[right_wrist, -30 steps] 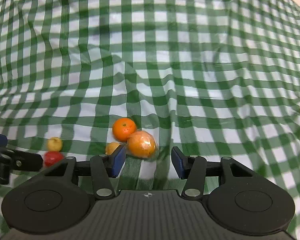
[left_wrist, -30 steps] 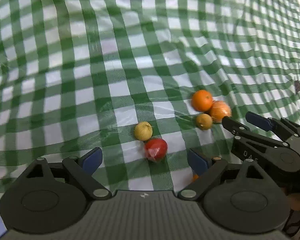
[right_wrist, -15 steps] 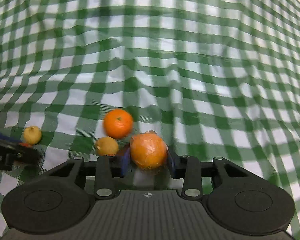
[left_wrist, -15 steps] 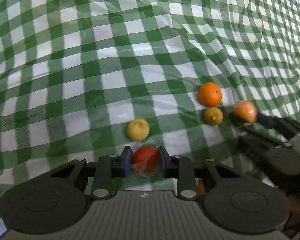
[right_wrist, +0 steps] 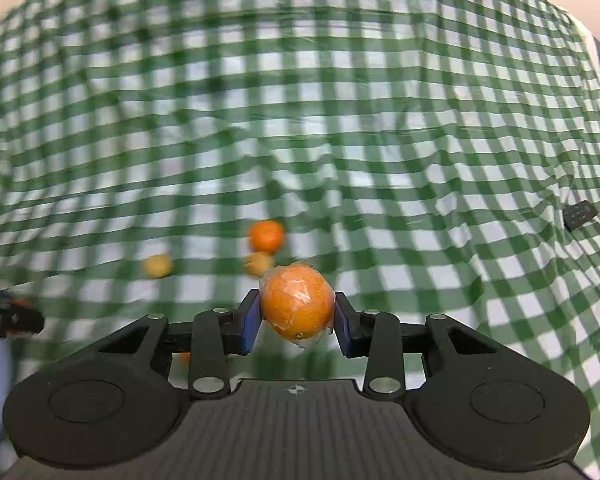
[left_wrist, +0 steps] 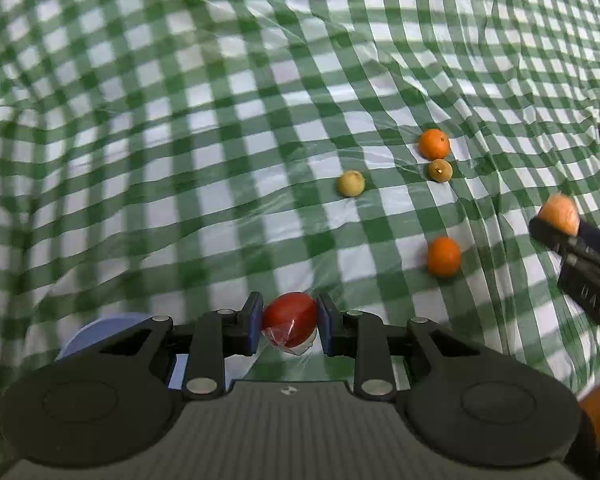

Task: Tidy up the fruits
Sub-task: 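Carry the apple and wrapped orange over the blue plate with both tools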

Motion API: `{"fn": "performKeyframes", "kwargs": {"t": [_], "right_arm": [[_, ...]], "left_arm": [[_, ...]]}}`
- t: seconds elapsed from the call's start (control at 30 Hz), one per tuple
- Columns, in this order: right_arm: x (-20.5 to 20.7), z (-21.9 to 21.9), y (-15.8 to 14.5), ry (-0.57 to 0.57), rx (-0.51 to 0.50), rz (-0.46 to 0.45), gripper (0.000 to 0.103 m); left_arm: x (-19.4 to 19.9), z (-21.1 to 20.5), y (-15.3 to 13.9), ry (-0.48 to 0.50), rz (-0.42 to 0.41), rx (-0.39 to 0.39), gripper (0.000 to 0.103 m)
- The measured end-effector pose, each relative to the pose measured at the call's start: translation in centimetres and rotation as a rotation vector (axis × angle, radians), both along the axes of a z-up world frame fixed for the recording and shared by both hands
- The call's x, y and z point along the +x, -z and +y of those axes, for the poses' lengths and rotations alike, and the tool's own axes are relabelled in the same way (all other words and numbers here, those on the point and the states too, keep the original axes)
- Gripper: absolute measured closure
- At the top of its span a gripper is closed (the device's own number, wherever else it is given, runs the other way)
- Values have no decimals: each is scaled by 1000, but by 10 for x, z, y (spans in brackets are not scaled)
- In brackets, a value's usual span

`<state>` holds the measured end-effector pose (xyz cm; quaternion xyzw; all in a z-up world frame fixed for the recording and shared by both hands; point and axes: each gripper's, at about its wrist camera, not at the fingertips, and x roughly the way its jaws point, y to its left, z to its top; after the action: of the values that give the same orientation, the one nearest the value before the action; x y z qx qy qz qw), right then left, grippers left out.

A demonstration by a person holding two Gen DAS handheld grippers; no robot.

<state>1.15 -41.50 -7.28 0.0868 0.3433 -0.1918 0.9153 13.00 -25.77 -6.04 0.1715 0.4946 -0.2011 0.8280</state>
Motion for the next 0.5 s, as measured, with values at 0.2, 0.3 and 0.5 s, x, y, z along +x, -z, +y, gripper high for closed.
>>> {"fn": "performKeyframes", "kwargs": {"t": [0.2, 0.3, 0.5], "right_arm": [[-32, 74, -23, -135, 47, -15, 63], [-45, 111, -32, -198, 78, -16, 63], [-65, 177, -53, -314, 115, -23, 63]], "left_arm": [[-39, 57, -38, -41, -60, -15, 72], [-54, 84, -54, -62, -77, -24, 72], [-82, 133, -77, -109, -112, -34, 72]]}}
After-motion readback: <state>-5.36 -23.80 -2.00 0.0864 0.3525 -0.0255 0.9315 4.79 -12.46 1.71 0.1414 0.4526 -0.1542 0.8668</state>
